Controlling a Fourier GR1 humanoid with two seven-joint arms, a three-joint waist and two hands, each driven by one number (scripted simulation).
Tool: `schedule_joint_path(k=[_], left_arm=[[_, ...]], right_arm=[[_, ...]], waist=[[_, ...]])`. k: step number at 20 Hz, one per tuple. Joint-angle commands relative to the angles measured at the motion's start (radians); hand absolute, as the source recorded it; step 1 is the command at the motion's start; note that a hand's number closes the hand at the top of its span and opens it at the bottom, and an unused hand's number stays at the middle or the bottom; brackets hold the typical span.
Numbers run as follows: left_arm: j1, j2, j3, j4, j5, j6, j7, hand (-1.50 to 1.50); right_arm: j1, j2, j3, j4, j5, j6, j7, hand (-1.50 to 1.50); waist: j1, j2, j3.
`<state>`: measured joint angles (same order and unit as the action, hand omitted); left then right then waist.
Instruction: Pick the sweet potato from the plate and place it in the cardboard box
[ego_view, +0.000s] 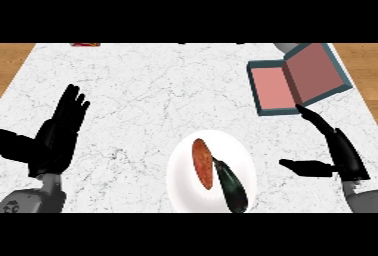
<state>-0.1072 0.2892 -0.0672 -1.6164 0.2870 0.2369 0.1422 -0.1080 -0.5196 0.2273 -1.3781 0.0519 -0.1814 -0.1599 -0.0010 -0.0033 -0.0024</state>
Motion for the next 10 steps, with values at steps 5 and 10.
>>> schedule_joint_path(k=[5,10], left_arm=[[0.03,0.0,0.012,0.017,-0.002,-0.024,-0.03,0.0],[0.026,-0.028,0.017,0.022,-0.015,-0.026,-0.043,0.0]], right_arm=[[-0.094,-0.169,0.116,-0.263,-0.036,0.325,0.445,-1.5],[-0.135,-0.031,0.152,-0.454,-0.057,0.293,0.697,-1.5]], waist=[[0.001,-0.001,-0.002],[0.002,0.001,0.001]])
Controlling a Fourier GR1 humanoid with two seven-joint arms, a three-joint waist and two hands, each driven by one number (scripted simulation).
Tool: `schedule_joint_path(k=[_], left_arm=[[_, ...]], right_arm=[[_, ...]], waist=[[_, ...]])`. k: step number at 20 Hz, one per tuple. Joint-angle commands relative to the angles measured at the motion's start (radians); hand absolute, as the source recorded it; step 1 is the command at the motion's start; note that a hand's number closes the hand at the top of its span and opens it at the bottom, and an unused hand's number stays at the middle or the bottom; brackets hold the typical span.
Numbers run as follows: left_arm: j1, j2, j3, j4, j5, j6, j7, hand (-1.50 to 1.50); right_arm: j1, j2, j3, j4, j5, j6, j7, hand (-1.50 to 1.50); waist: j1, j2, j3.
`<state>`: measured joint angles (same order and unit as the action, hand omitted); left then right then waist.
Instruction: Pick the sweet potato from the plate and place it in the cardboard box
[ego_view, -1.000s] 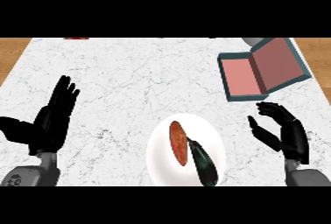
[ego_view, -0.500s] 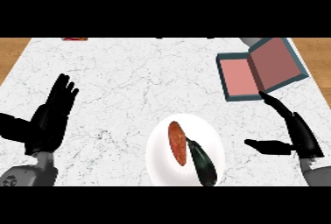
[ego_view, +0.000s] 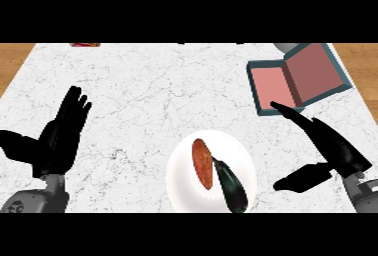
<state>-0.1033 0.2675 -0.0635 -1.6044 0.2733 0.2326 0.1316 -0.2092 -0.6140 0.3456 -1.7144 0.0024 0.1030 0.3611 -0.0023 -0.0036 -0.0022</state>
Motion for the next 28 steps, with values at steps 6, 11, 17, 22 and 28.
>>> schedule_joint_path(k=[6,11,17,22,28], left_arm=[[-0.053,-0.036,0.025,0.011,-0.041,-0.007,0.041,0.0],[0.016,-0.065,0.009,-0.076,-0.072,0.003,0.059,0.0],[-0.054,-0.096,0.039,0.041,-0.099,-0.018,0.018,0.0],[0.011,-0.074,0.063,-0.081,-0.08,-0.051,0.083,0.0],[0.05,-0.066,0.117,-0.055,-0.059,-0.136,0.045,0.0]], right_arm=[[-0.113,0.199,0.001,-0.049,0.031,0.077,0.215,-1.5],[-0.076,0.248,0.04,-0.085,0.146,0.09,0.309,-1.5],[-0.027,0.344,0.045,-0.04,0.193,0.118,0.297,-1.5],[-0.067,0.467,0.096,0.027,0.322,0.068,0.327,-1.5],[-0.052,0.482,0.009,0.051,0.357,0.111,0.257,-1.5]], waist=[[0.005,0.004,0.002],[0.005,0.003,0.002],[0.001,0.004,0.002],[0.006,0.003,0.002],[0.005,0.003,0.002]])
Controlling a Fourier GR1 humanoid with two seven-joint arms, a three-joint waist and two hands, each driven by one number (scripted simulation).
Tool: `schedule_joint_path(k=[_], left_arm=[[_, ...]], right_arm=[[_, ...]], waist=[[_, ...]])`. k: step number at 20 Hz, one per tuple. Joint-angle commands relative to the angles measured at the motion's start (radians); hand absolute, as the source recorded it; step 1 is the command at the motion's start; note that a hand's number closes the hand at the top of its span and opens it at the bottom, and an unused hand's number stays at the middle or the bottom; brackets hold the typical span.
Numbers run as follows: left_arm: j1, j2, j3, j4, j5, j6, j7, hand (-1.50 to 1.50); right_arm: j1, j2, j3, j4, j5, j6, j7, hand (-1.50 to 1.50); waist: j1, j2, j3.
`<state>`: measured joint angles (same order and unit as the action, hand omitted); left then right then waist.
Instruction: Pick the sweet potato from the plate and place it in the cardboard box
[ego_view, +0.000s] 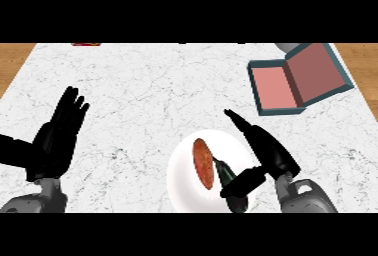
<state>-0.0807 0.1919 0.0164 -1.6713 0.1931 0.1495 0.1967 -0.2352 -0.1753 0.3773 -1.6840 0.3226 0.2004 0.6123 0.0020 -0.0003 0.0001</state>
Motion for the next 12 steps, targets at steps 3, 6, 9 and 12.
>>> schedule_joint_path(k=[3,6,9,12], left_arm=[[-0.02,-0.028,0.004,0.017,-0.03,-0.006,0.01,0.0],[-0.009,-0.029,0.002,-0.086,-0.052,0.021,0.082,0.0],[0.039,-0.067,-0.02,-0.053,-0.07,-0.003,0.02,0.0],[-0.022,-0.071,0.016,0.009,-0.07,-0.001,0.0,0.0]], right_arm=[[-0.01,0.119,0.038,0.091,0.111,-0.035,0.001,-1.5],[-0.029,0.12,-0.031,0.098,0.075,0.012,-0.017,-1.5],[0.063,0.106,-0.004,0.055,0.102,0.034,-0.051,-1.5],[-0.004,0.144,-0.026,0.188,0.16,0.006,-0.107,-1.5]], waist=[[0.0,0.0,0.0],[0.001,0.0,0.0],[-0.001,0.0,0.0],[0.0,0.0,0.0]])
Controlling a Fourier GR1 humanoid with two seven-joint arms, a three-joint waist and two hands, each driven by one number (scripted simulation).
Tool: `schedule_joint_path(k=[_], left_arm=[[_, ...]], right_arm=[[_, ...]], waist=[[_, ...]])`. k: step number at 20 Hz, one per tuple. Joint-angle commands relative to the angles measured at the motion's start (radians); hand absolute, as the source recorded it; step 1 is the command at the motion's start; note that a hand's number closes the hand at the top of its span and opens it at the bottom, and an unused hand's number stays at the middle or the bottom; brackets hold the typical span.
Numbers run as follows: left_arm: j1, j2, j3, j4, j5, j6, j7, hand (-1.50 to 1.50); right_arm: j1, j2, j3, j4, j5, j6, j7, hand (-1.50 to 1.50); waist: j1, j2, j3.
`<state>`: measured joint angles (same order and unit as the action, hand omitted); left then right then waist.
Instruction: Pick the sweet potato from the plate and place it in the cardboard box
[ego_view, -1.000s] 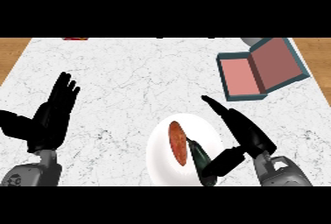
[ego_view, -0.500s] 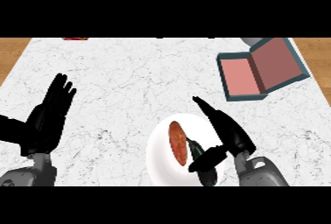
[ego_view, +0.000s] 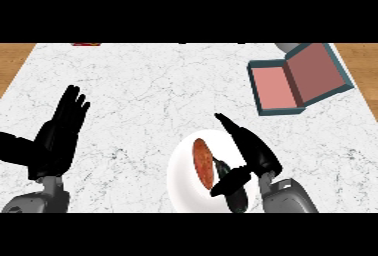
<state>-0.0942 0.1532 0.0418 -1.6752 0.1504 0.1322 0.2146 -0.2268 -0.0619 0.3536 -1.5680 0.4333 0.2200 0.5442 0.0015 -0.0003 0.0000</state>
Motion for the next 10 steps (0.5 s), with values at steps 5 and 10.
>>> schedule_joint_path(k=[5,10], left_arm=[[-0.047,0.02,0.069,0.072,0.032,-0.062,-0.007,0.0],[0.071,0.001,0.035,-0.062,0.014,-0.062,0.003,0.0]], right_arm=[[0.004,0.022,-0.01,0.07,0.104,-0.008,-0.05,-1.5],[0.062,0.06,0.086,0.089,0.132,-0.102,-0.053,-1.5]], waist=[[-0.001,0.0,0.0],[0.003,0.0,0.0]])
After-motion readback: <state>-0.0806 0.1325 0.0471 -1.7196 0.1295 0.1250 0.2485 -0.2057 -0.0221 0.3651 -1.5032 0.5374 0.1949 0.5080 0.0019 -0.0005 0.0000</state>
